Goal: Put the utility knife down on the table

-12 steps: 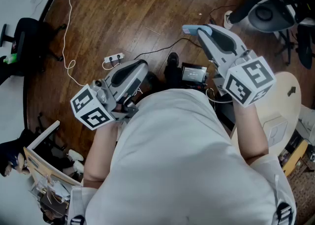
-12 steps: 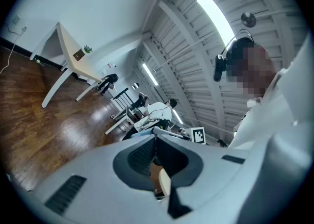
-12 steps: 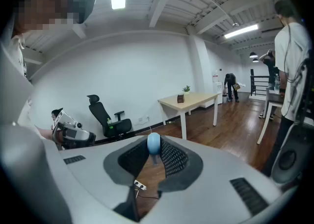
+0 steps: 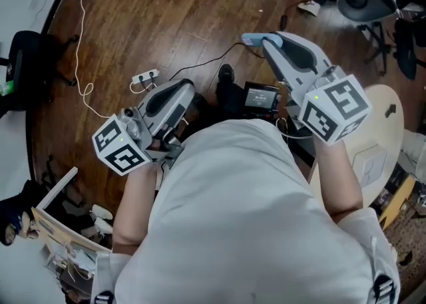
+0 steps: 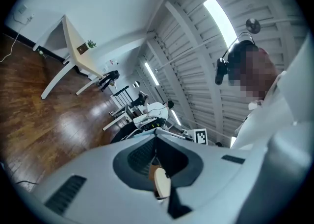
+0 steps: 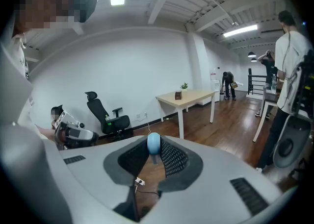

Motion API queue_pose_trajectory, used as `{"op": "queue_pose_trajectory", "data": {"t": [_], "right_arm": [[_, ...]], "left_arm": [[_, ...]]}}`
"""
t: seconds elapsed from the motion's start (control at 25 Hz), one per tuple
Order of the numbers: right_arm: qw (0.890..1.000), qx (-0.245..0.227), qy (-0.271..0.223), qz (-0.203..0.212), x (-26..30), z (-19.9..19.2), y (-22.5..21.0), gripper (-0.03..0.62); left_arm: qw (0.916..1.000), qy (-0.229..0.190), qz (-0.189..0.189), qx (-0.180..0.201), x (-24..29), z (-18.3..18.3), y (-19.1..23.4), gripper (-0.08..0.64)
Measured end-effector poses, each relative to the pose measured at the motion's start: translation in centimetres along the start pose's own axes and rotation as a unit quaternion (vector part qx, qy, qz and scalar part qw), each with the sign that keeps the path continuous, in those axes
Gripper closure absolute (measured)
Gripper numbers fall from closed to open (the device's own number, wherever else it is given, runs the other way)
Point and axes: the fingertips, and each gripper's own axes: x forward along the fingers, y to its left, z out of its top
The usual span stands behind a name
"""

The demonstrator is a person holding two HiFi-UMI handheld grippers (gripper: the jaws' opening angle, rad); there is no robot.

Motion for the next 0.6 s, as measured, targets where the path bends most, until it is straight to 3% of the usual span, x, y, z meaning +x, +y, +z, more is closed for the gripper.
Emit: {"op": "queue_pose_trajectory", "data": {"t": [0.6], "right_arm": [[0.999, -0.017, 0.001, 0.041, 0.7, 1.0, -3.4, 0.522]], "left_arm": [[0.9993, -0.019, 0.029, 0.009, 4.0, 1.1, -0.1, 0.557]]}}
